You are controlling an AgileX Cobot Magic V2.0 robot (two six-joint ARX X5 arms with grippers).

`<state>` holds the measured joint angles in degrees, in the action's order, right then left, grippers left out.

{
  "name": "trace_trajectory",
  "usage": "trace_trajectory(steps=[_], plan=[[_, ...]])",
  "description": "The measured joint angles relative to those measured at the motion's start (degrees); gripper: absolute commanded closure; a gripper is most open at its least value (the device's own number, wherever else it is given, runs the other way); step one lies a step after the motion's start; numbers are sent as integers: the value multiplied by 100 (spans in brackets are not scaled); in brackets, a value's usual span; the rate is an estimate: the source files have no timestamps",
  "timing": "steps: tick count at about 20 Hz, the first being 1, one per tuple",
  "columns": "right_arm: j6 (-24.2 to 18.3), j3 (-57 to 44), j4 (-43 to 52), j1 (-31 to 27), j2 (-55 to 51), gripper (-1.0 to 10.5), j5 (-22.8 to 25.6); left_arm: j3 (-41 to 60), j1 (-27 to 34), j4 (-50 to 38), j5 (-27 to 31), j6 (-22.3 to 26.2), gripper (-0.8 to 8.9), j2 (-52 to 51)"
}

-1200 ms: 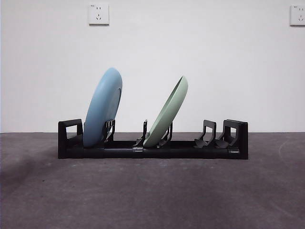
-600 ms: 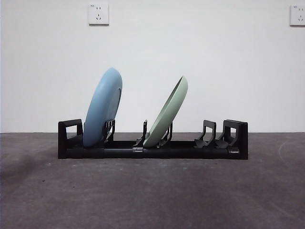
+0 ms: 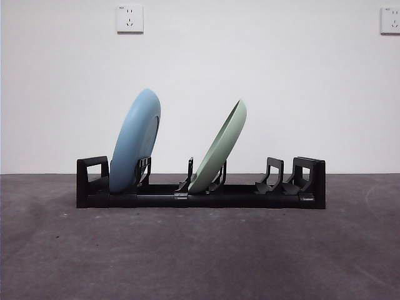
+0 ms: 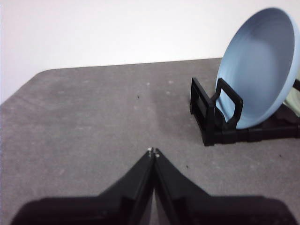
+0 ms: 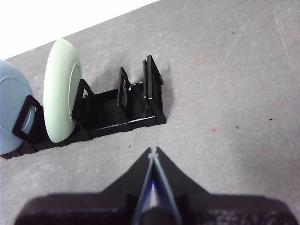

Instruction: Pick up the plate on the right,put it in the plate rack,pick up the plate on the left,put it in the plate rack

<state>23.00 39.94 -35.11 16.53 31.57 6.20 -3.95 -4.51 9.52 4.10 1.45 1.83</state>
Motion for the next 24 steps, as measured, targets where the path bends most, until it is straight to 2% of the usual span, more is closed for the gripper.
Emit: trace_trajectory(steps=[3, 8, 12, 22, 24], plan=[[0, 0, 0, 0, 0, 946, 0, 240, 0, 9, -90, -15, 817, -155], [0, 0, -2, 0, 0, 946, 0, 293, 0, 101, -662, -155, 817, -155], [0, 0, -2, 0, 0, 946, 0, 293, 0, 98, -667, -393, 817, -155], [0, 0, -7, 0, 0, 946, 0, 293, 0, 98, -669, -439, 814, -155], [-133, 0, -7, 0, 0, 946, 9, 293, 0, 98, -669, -448, 814, -155]])
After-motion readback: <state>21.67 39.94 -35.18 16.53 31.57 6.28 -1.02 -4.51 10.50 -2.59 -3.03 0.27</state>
